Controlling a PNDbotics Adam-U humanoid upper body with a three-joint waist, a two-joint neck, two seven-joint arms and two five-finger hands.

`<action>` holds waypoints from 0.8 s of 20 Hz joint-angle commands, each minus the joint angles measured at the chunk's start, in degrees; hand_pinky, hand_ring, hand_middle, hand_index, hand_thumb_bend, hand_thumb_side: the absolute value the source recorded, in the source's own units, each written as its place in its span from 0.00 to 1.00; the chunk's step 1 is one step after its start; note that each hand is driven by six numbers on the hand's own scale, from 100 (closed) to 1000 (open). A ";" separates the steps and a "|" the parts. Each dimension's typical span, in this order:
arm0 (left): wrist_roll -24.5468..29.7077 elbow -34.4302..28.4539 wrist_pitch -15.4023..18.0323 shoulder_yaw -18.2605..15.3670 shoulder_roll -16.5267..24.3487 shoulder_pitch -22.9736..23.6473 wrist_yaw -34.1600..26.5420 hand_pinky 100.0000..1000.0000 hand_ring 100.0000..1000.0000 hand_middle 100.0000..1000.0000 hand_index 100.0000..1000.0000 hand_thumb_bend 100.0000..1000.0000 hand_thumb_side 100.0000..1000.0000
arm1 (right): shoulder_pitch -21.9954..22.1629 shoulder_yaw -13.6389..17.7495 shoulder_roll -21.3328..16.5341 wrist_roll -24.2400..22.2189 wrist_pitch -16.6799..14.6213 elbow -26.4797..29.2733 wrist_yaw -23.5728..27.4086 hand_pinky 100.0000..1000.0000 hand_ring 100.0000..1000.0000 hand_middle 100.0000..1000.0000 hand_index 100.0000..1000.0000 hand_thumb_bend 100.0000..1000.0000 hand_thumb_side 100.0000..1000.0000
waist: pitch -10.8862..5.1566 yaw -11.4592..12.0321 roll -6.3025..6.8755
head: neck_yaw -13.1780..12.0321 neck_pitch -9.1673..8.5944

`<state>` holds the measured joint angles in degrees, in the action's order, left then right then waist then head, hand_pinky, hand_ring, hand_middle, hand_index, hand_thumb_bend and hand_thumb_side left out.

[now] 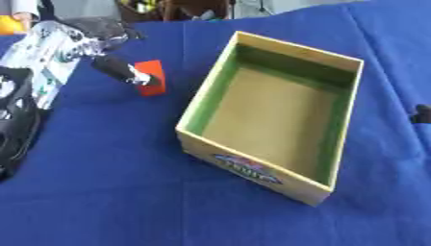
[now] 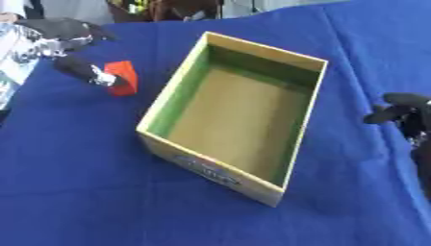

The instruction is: Pick up objects on the table and place them in the box.

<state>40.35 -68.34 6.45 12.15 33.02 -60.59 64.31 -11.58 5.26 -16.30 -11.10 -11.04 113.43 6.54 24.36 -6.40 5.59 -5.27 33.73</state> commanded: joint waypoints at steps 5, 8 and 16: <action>1.72 2.06 2.53 -2.95 0.20 -1.74 3.70 0.54 0.76 0.85 0.99 0.49 0.59 | -0.56 0.03 0.17 -0.38 0.16 1.17 -0.94 0.86 0.60 0.47 0.74 0.00 0.90 | -0.40 -0.85 0.15 | -1.05 -1.27; 0.81 3.27 2.32 -3.68 -0.08 -1.85 1.57 0.48 0.72 0.87 0.97 0.47 0.57 | -0.63 0.05 0.31 -0.39 0.23 1.17 -1.20 0.86 0.60 0.47 0.74 0.00 0.90 | -0.08 -1.07 0.24 | -1.20 -1.51; -1.21 4.53 0.50 -4.28 -0.25 -1.96 -2.87 0.38 0.65 0.83 0.93 0.40 0.53 | -0.79 -0.09 0.74 -0.58 0.59 1.17 -1.85 0.86 0.60 0.47 0.74 0.00 0.91 | 0.54 -1.46 0.40 | -1.32 -2.00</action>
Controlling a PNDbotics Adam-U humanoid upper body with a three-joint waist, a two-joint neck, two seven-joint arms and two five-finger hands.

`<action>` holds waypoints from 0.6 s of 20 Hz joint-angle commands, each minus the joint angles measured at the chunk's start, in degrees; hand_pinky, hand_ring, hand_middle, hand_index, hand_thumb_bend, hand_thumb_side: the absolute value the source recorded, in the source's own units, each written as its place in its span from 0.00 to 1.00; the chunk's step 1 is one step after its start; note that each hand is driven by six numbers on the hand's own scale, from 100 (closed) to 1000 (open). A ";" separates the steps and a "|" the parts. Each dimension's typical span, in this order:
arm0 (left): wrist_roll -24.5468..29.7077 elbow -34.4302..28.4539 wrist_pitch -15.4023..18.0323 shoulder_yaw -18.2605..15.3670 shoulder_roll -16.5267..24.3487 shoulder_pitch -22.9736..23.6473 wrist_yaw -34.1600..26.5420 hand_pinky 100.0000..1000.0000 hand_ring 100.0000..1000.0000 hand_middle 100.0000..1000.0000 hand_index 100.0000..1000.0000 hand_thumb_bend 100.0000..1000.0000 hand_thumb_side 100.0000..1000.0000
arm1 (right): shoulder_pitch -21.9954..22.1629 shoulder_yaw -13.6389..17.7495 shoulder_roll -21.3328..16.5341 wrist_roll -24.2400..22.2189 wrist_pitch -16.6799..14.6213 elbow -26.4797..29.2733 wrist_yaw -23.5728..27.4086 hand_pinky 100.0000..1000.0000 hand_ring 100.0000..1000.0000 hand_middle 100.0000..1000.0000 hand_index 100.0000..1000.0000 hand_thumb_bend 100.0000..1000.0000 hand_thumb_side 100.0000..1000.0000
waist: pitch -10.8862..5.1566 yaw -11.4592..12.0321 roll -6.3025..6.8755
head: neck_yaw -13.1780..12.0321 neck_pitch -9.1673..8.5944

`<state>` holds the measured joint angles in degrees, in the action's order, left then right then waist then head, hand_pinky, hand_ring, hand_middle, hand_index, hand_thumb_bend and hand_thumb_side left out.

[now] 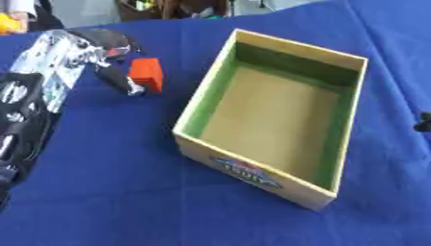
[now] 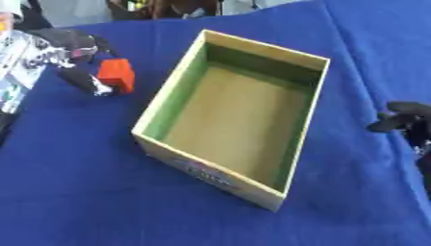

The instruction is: Pick up objects on the table and place them in the box.

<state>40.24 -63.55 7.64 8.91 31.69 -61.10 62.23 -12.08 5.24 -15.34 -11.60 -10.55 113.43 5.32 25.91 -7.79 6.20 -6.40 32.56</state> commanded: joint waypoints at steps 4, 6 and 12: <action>-1.97 0.74 -1.32 -1.06 0.86 -1.40 -1.17 0.38 0.66 0.84 0.93 0.39 0.51 | -0.40 -0.14 0.02 -0.21 0.23 1.17 -0.88 0.86 0.60 0.47 0.74 0.00 0.91 | -0.72 -0.23 -0.15 | -0.32 -1.03; -1.69 1.02 -0.97 -1.05 0.78 -1.40 -1.92 0.38 0.66 0.85 0.92 0.39 0.51 | -0.39 -0.12 0.09 -0.27 0.34 1.17 -1.03 0.86 0.60 0.47 0.74 0.00 0.91 | -0.64 -0.24 -0.13 | -0.33 -1.05; -1.29 0.82 -0.45 -0.95 0.77 -1.35 -4.04 0.37 0.65 0.82 0.91 0.36 0.51 | -0.40 -0.11 0.31 -0.28 0.77 1.17 -1.55 0.87 0.60 0.47 0.74 0.00 0.91 | -0.46 -0.28 -0.04 | -0.28 -0.99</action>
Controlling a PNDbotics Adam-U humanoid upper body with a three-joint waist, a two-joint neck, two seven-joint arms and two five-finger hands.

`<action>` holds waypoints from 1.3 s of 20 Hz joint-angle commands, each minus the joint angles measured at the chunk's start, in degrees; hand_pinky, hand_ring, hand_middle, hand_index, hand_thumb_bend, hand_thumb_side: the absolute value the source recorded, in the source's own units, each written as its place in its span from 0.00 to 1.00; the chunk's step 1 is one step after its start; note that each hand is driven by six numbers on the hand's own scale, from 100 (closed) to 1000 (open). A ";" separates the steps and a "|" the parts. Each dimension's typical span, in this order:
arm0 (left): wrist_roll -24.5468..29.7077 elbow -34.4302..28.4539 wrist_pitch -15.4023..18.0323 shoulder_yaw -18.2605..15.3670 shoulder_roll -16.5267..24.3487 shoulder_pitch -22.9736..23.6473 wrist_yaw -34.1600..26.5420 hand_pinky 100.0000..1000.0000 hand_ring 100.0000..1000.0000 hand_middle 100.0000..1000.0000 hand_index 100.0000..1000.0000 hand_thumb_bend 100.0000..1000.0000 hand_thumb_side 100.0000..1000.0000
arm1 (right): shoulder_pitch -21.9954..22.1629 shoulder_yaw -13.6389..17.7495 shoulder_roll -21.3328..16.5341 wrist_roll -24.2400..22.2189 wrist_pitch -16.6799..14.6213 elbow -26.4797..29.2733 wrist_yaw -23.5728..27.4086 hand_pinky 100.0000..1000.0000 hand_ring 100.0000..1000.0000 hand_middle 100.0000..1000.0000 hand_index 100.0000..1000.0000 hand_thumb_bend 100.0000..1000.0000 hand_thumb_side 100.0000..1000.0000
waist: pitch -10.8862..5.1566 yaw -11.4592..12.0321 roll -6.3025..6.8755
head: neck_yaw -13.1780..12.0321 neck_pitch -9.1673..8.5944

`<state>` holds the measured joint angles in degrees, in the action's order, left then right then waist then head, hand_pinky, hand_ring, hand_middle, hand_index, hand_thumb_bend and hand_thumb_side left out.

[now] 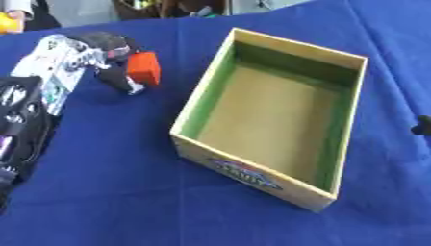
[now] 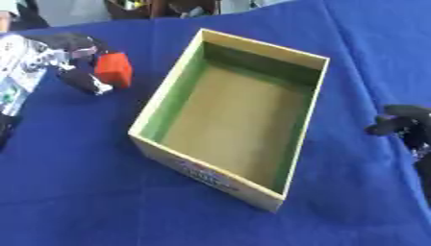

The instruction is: Pick up objects on the table and place them in the box.

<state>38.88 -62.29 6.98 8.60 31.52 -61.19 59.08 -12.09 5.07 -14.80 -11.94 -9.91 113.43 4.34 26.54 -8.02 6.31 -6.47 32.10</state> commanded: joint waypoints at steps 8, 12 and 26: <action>-1.42 -0.64 -0.46 -0.68 0.79 -1.11 -2.76 0.29 0.59 0.70 0.84 0.27 0.46 | -0.36 0.05 0.04 0.06 0.52 1.17 -0.99 0.87 0.60 0.47 0.74 0.00 0.91 | -0.89 -0.12 -0.12 | -0.16 -0.59; -2.90 -0.97 -1.29 -0.66 0.89 -1.18 -3.22 0.22 0.54 0.62 0.79 0.15 0.40 | -0.32 0.07 0.10 0.06 0.69 1.17 -1.08 0.87 0.60 0.47 0.74 0.00 0.91 | -1.02 -0.09 -0.11 | -0.16 -0.52; -10.30 -2.40 -6.29 -0.17 1.18 -1.07 -0.96 0.00 0.34 0.41 0.62 0.00 0.30 | 0.09 0.23 0.02 0.14 0.97 1.17 -0.45 0.87 0.60 0.47 0.74 0.00 0.91 | -2.17 0.10 -0.24 | -0.16 -0.22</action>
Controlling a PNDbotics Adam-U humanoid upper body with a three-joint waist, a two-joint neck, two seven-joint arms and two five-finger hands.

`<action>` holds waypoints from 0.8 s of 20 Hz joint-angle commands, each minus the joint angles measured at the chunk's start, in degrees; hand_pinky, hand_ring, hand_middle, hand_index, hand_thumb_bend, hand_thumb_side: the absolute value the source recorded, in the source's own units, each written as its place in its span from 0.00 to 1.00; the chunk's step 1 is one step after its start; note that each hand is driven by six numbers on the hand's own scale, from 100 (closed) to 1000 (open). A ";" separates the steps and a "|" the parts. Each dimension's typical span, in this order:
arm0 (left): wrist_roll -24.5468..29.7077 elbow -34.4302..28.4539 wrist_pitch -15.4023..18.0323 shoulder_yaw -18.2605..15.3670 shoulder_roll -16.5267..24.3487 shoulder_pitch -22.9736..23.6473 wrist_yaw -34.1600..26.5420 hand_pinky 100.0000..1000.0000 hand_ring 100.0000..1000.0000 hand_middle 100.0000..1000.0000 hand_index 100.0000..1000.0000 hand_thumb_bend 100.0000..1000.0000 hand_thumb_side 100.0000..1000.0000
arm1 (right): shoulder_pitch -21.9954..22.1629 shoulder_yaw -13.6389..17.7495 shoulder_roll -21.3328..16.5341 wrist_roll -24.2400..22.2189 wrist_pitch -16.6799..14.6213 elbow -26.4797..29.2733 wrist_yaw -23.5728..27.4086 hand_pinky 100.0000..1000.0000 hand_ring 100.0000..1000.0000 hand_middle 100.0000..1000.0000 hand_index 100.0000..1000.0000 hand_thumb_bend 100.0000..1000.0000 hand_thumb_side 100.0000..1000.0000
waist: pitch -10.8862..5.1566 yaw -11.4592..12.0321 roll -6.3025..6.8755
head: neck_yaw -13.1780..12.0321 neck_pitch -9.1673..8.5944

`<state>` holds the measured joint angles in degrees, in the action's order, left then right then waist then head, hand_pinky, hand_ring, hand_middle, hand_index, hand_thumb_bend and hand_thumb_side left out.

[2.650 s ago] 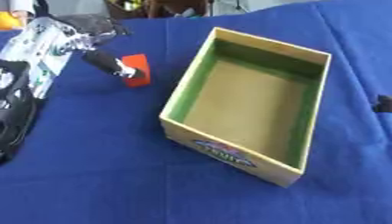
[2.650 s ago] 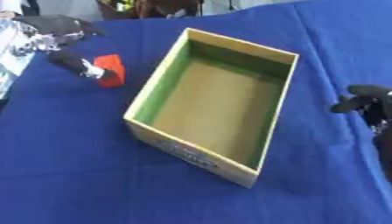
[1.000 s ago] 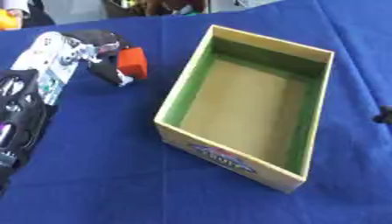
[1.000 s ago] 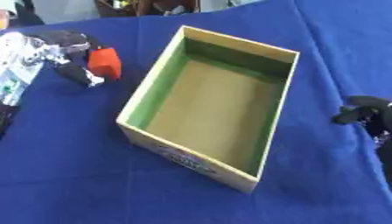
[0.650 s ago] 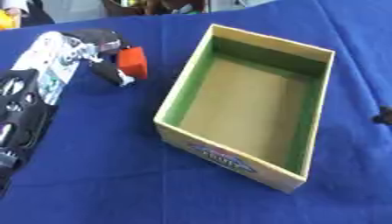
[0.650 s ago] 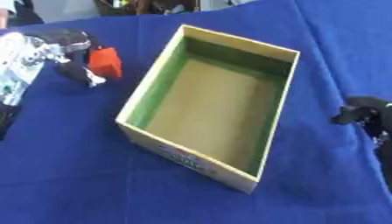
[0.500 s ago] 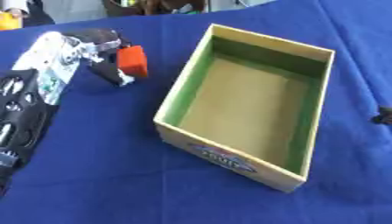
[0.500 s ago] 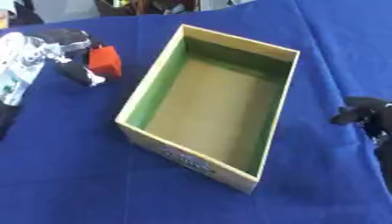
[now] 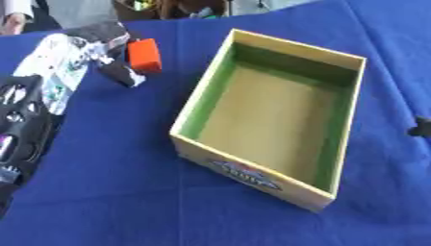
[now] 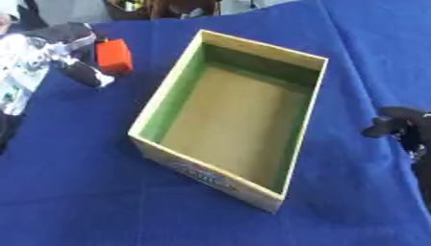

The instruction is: Pick up objects on the table and place them in the box.

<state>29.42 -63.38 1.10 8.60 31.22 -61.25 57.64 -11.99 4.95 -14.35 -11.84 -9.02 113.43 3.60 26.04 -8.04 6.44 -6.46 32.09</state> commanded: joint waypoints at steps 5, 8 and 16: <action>-2.06 -5.13 -0.60 -0.39 1.44 -1.24 -2.41 0.00 0.20 0.34 0.52 0.00 0.28 | 0.41 0.47 -0.60 0.18 0.23 1.17 0.85 0.87 0.60 0.47 0.74 0.00 0.91 | -2.90 0.52 -0.59 | 0.06 0.40; -1.67 -7.73 -0.97 -0.20 1.46 -1.23 -4.85 0.00 0.18 0.33 0.51 0.00 0.27 | 0.56 0.54 -0.71 0.22 0.26 1.17 1.15 0.87 0.60 0.47 0.74 0.00 0.91 | -3.32 0.64 -0.64 | 0.16 0.64; 0.14 -17.48 -0.58 2.36 1.28 -1.84 -10.84 0.00 0.16 0.32 0.50 0.00 0.24 | 0.79 0.64 -1.10 0.26 0.21 1.17 2.06 0.87 0.60 0.47 0.74 0.00 0.91 | -4.39 1.10 -0.83 | 0.32 1.04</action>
<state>29.12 -78.43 0.64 10.87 31.19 -61.80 47.76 -11.05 5.28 -14.38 -11.71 -8.89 113.43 5.17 23.30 -7.03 5.97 -6.25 32.70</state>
